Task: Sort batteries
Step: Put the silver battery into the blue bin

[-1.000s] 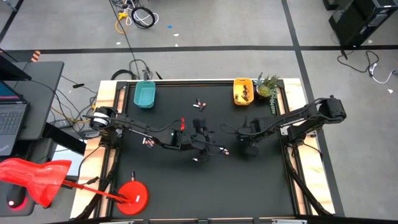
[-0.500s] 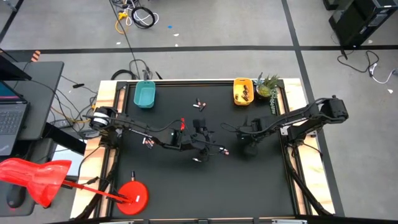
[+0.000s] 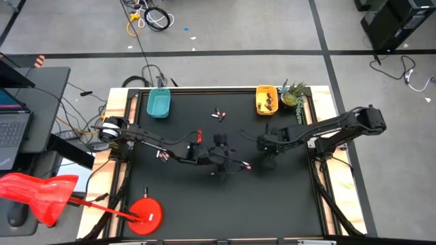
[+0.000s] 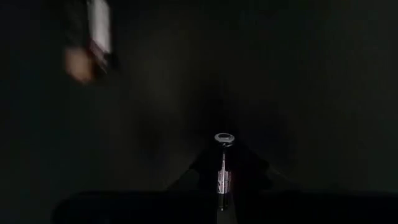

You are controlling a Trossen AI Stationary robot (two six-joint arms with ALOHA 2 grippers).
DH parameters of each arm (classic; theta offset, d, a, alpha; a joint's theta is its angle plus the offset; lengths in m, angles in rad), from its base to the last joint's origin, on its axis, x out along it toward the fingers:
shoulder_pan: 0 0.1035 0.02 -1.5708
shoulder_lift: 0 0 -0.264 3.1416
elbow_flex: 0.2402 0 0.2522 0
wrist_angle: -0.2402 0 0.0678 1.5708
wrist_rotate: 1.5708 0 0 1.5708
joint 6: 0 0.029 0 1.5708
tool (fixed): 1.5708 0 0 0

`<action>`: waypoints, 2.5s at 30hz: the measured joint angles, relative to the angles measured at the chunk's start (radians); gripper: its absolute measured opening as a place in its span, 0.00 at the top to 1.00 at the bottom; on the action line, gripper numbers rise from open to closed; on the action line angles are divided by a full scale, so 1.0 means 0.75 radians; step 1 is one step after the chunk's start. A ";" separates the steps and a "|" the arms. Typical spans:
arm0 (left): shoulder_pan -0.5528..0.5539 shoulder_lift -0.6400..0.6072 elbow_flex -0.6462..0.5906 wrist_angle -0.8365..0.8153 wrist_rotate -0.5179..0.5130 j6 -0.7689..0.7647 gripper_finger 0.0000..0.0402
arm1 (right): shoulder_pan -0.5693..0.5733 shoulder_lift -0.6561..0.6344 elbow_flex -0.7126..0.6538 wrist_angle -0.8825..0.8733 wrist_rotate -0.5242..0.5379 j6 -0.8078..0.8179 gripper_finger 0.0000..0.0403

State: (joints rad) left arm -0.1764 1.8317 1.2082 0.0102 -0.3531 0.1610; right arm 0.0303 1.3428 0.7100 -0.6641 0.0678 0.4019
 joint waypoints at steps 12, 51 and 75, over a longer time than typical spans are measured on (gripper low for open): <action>0.073 0.001 -0.458 0.924 0.108 -0.230 0.50 | 0.030 -0.103 0.033 0.605 0.032 -0.139 0.94; 0.203 0.000 -0.431 0.935 -0.047 -0.269 0.94 | 0.029 -0.137 0.035 1.031 0.134 -0.411 0.67; 0.851 -0.966 -0.908 -0.144 -0.373 -0.742 0.94 | 0.057 -0.237 -0.421 1.722 0.397 -0.527 0.67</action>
State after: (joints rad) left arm 0.4621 1.1071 0.5275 -0.0981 -0.6328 -0.3957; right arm 0.0734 1.1648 0.3945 0.6277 0.3656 0.0066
